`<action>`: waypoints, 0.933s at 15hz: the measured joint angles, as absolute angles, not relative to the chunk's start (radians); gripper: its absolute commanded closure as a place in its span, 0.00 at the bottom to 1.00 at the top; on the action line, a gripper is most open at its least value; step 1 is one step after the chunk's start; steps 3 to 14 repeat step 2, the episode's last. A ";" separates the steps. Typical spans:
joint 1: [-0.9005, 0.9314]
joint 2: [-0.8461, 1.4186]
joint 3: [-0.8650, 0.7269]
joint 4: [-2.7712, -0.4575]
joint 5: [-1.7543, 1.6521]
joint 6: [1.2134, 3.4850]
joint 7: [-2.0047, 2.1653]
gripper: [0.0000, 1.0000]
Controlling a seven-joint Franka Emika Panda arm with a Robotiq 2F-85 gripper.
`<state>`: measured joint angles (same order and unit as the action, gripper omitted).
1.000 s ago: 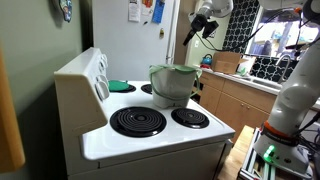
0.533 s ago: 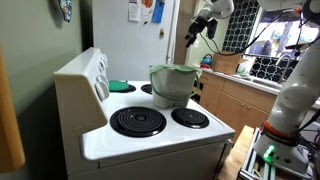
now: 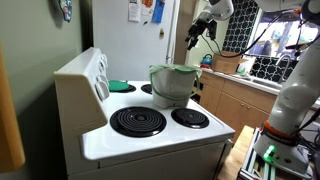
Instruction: Open the bin, pick the serviette, put it in the bin and then close the bin.
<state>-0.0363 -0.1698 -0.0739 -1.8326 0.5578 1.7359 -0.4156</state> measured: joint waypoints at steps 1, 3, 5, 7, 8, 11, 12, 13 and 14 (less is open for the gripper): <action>-0.036 -0.170 -0.074 -1.833 0.558 1.736 -0.416 0.00; -0.036 -0.170 -0.074 -1.833 0.558 1.736 -0.416 0.00; -0.036 -0.170 -0.074 -1.833 0.558 1.736 -0.416 0.00; -0.036 -0.170 -0.074 -1.833 0.558 1.736 -0.416 0.00; -0.036 -0.170 -0.074 -1.833 0.558 1.736 -0.416 0.00; -0.036 -0.170 -0.074 -1.833 0.558 1.736 -0.416 0.00; -0.036 -0.170 -0.074 -1.833 0.558 1.736 -0.416 0.00; -0.036 -0.170 -0.074 -1.833 0.558 1.736 -0.416 0.00; -0.036 -0.170 -0.074 -1.833 0.558 1.736 -0.416 0.00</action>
